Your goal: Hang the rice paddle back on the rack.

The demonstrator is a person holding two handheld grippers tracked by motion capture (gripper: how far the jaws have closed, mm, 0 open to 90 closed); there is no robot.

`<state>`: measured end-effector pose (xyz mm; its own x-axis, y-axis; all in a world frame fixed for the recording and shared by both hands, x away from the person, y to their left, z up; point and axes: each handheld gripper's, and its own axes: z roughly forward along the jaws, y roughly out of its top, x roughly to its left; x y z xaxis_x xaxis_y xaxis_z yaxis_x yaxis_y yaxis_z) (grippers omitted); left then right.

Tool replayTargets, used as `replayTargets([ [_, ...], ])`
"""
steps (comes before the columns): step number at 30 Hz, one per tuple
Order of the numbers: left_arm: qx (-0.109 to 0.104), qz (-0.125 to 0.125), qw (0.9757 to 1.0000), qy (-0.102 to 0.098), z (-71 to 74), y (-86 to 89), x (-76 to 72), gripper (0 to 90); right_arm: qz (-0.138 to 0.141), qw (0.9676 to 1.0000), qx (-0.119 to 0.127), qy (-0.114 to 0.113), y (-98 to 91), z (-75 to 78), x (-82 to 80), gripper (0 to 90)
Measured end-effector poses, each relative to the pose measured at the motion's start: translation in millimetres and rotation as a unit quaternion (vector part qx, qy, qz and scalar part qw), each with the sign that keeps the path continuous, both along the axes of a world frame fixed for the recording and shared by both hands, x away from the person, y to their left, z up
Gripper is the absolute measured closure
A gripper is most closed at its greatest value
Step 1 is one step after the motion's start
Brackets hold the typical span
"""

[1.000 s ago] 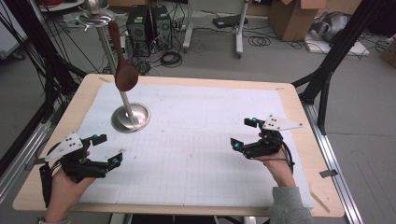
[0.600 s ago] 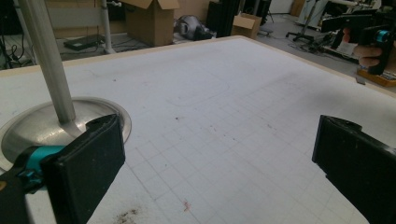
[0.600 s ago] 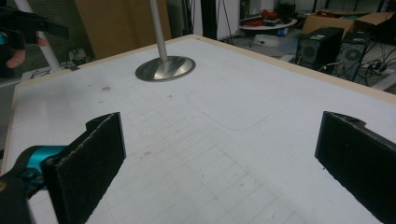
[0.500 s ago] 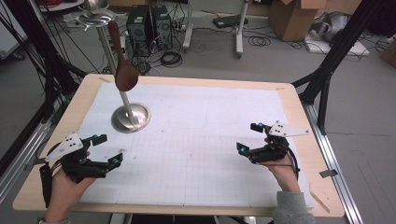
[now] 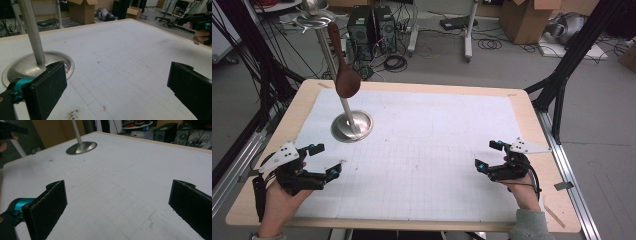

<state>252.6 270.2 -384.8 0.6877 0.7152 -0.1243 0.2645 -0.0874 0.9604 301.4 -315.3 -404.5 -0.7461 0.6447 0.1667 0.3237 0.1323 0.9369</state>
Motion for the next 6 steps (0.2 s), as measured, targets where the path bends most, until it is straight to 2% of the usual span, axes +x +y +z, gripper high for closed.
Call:
replayTargets([
  [6,-0.003,-0.004,0.9999,-0.01,2.0,-1.3,-1.3,2.9,-0.002,0.9999,0.011,-0.008,-1.8,1.0,-1.3,0.4],
])
